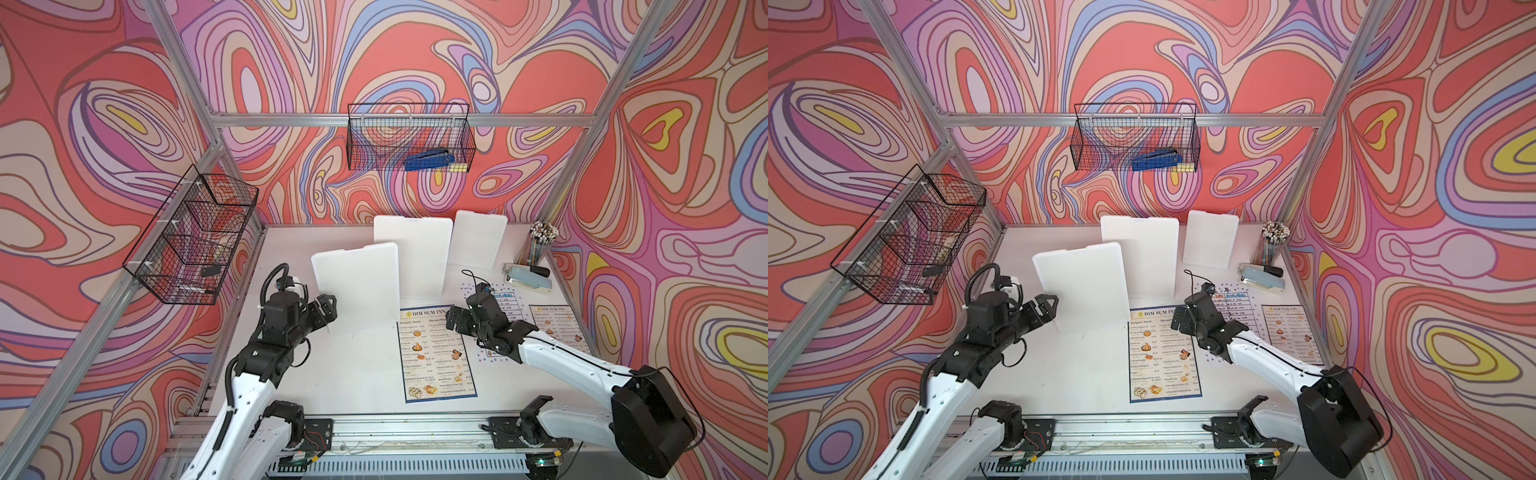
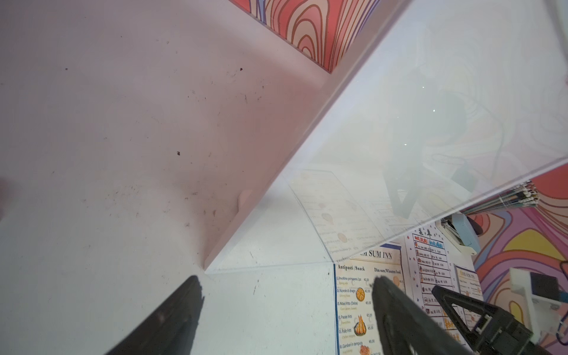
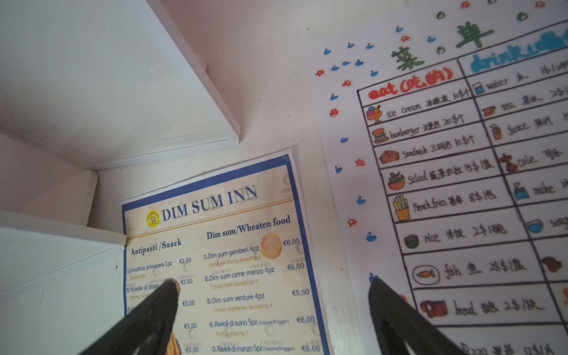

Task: Insert the menus into the narrow rack
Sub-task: Move the narrow rack to the center of the board.

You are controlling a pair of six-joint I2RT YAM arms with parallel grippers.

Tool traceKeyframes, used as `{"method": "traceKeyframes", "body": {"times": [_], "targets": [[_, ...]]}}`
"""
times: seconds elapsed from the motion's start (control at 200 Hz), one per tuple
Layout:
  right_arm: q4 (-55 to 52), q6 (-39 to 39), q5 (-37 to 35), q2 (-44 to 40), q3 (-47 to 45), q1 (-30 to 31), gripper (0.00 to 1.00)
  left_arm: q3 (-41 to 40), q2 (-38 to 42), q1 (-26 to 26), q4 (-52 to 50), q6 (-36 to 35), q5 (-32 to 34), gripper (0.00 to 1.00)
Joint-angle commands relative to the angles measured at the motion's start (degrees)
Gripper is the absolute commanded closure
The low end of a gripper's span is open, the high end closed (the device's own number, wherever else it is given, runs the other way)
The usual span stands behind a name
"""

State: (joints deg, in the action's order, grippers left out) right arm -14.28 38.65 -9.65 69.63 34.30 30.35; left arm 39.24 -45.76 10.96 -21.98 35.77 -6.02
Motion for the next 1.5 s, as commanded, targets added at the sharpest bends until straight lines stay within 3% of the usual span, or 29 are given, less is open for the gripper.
{"method": "traceKeyframes", "body": {"times": [0.0, 0.225, 0.426, 0.941, 1.037, 1.157, 1.277, 1.497], "targets": [[2.0, -0.1, 1.6, -1.7, -1.4, -0.6, 0.02, 2.6, -4.7, 0.3, 6.4, -5.5, -1.0, 0.19], [2.0, -0.4, 1.4, -3.4, -2.0, -0.6, 0.02, -1.9, -5.8, 0.3, 20.6, -9.0, -2.8, 0.11], [2.9, -0.5, 2.2, -3.3, -2.6, -0.6, 0.02, -0.2, -11.1, 0.3, 22.1, -9.4, -6.0, 0.14], [3.4, 0.4, 0.6, -2.5, -3.1, -0.6, 0.02, -0.6, -12.7, 2.0, 26.5, -7.0, -10.4, 0.13], [2.2, 1.0, -0.4, -2.8, -3.2, -0.7, 0.02, -0.3, -11.6, 2.0, 24.1, -6.9, -7.5, 0.10], [0.8, 2.3, -1.2, -3.6, -3.7, -1.0, 0.02, -0.3, -6.8, 2.0, 17.8, -6.1, 2.4, 0.01], [0.3, 3.7, -1.1, -4.4, -5.1, -1.2, 0.03, 0.8, -1.2, 2.0, 8.8, -3.9, 11.2, 0.01], [1.3, 4.5, 0.5, -2.8, -7.3, -1.2, 0.14, 5.1, 5.4, 2.0, -9.5, 5.2, 15.9, 0.01]]}}
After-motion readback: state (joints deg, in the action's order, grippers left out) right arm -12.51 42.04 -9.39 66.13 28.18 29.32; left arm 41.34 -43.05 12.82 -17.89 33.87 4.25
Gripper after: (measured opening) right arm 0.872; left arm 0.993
